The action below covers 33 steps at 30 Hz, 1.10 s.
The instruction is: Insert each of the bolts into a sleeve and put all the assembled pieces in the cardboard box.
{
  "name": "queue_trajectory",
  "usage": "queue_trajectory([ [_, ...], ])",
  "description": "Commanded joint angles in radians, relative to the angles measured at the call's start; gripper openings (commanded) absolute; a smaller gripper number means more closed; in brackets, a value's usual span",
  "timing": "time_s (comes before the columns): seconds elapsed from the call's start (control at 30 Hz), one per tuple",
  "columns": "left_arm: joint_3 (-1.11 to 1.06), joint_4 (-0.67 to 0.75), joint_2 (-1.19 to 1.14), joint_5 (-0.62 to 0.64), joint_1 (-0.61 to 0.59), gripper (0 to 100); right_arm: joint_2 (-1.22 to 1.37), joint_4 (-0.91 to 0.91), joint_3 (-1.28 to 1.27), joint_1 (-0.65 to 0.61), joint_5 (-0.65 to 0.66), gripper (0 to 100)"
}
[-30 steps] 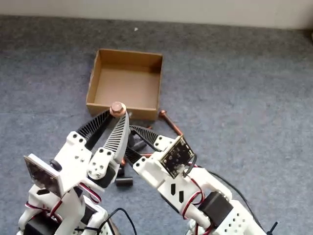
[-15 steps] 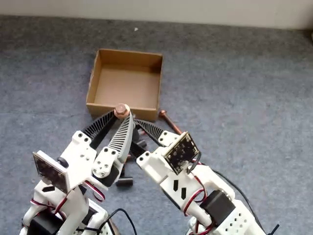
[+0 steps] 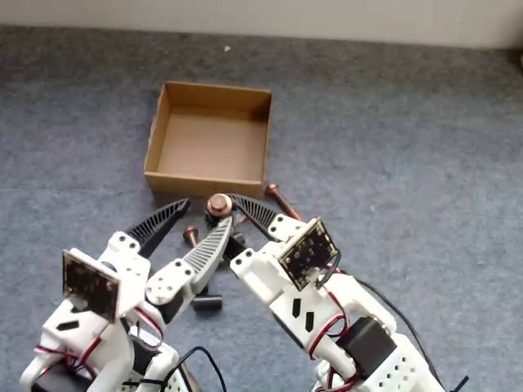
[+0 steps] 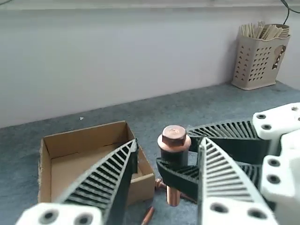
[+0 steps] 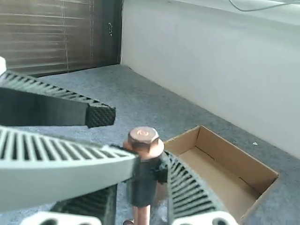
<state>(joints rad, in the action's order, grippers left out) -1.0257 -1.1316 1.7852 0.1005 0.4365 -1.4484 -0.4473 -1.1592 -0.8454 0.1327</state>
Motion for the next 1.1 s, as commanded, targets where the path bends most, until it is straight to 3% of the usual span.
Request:
queue_trajectory([
  [0.0, 0.044, -0.120, -0.004, -0.072, -0.001, 24, -0.015, 0.050, 0.108, 0.065, 0.002, 0.4],
  [0.13, 0.071, -0.129, -0.004, -0.078, -0.116, 24, -0.012, 0.045, 0.107, 0.170, -0.002, 0.4],
  [0.3, 0.022, -0.077, -0.004, -0.078, -0.371, 24, 0.044, -0.065, 0.084, 0.272, -0.144, 0.4],
  [0.4, -0.053, -0.028, -0.004, -0.078, -0.493, 21, 0.200, -0.105, 0.166, 0.306, -0.190, 0.4],
  [0.6, -0.251, 0.115, -0.004, -0.078, -0.624, 1, 0.650, -0.202, 0.507, 0.323, -0.250, 0.4],
  [0.7, -0.363, 0.189, -0.004, -0.075, -0.694, 1, 0.820, -0.199, 0.639, 0.323, -0.250, 0.4],
  [0.93, -0.558, 0.362, -0.004, -0.074, -0.786, 1, 1.153, 0.027, 0.823, 0.321, -0.244, 0.4],
  [1.07, -0.567, 0.370, -0.004, -0.074, -0.794, 1, 1.340, 0.170, 0.857, 0.321, -0.244, 0.4],
])
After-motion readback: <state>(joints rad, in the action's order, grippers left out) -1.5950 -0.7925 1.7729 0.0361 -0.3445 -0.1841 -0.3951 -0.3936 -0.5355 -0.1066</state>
